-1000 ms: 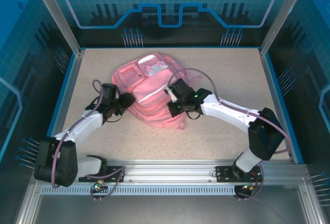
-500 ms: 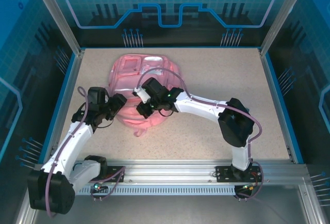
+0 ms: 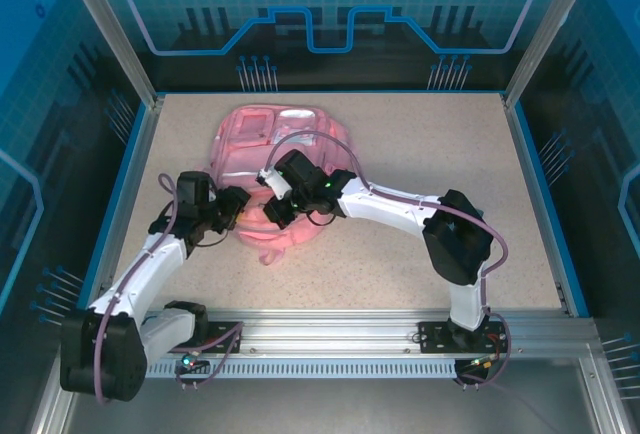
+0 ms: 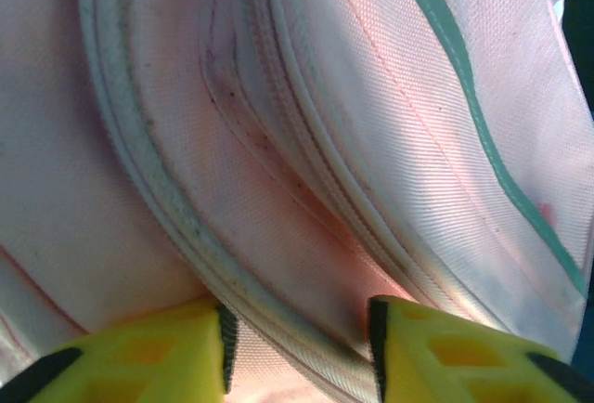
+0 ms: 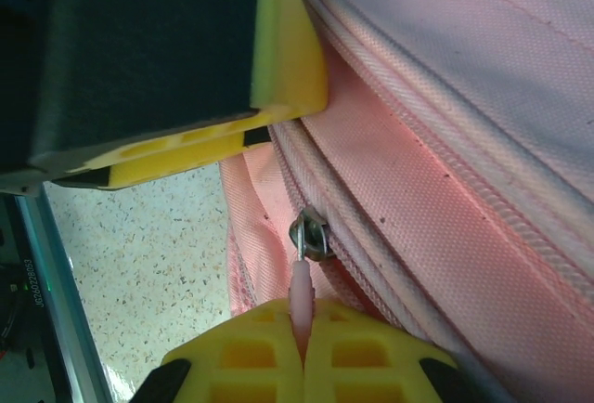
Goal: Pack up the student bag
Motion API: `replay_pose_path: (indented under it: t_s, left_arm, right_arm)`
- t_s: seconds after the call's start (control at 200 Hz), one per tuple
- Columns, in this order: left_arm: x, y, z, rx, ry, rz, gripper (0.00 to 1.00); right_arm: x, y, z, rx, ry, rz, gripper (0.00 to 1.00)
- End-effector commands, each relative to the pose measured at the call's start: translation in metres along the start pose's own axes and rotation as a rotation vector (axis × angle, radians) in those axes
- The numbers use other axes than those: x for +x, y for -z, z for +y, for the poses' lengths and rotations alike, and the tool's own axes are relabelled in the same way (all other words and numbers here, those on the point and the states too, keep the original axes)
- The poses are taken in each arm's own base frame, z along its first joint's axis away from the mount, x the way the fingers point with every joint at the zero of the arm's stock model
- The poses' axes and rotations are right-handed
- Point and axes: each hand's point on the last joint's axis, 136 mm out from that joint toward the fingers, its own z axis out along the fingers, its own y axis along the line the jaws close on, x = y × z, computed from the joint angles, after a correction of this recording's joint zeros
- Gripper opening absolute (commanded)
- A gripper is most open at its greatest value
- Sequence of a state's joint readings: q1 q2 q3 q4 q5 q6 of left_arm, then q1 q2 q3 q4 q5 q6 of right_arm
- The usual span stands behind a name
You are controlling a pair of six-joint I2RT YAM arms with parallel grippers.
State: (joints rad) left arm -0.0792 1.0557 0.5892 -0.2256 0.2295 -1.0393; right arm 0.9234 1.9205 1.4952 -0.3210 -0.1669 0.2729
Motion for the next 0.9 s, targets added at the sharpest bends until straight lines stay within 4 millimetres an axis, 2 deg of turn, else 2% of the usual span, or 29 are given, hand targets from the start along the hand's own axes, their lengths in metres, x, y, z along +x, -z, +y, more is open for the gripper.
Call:
replay_pose_path:
  t_s: [0.0,0.065,0.21,0.315,0.465,0.585,0.895]
  left_arm:
    - [0.002,-0.007,-0.001,0.026,0.01,0.019,0.27]
    - [-0.001,-0.006,0.0,0.017,-0.008,0.002,0.16]
    - [-0.006,-0.002,0.005,-0.024,-0.061,-0.033,0.03]
    - [-0.007,0.003,0.007,-0.04,-0.089,-0.043,0.0]
    - [-0.009,0.01,0.012,-0.065,-0.126,-0.069,0.0]
    - [-0.006,0.012,0.016,-0.077,-0.143,-0.058,0.0]
    - [0.014,0.018,0.028,-0.11,-0.208,0.037,0.0]
  right_arm:
    - [-0.013,0.015,0.016,-0.007,0.023,-0.06,0.0]
    - [-0.008,0.022,0.006,0.057,0.018,-0.052,0.0]
    - [0.02,0.045,-0.032,0.274,0.001,-0.003,0.0]
    - [0.039,0.067,-0.063,0.401,-0.019,0.019,0.0]
    - [0.052,0.095,-0.107,0.514,-0.085,0.02,0.0]
    - [0.052,0.108,-0.129,0.558,-0.119,0.006,0.0]
    - [0.036,0.129,-0.156,0.618,-0.182,-0.037,0.0]
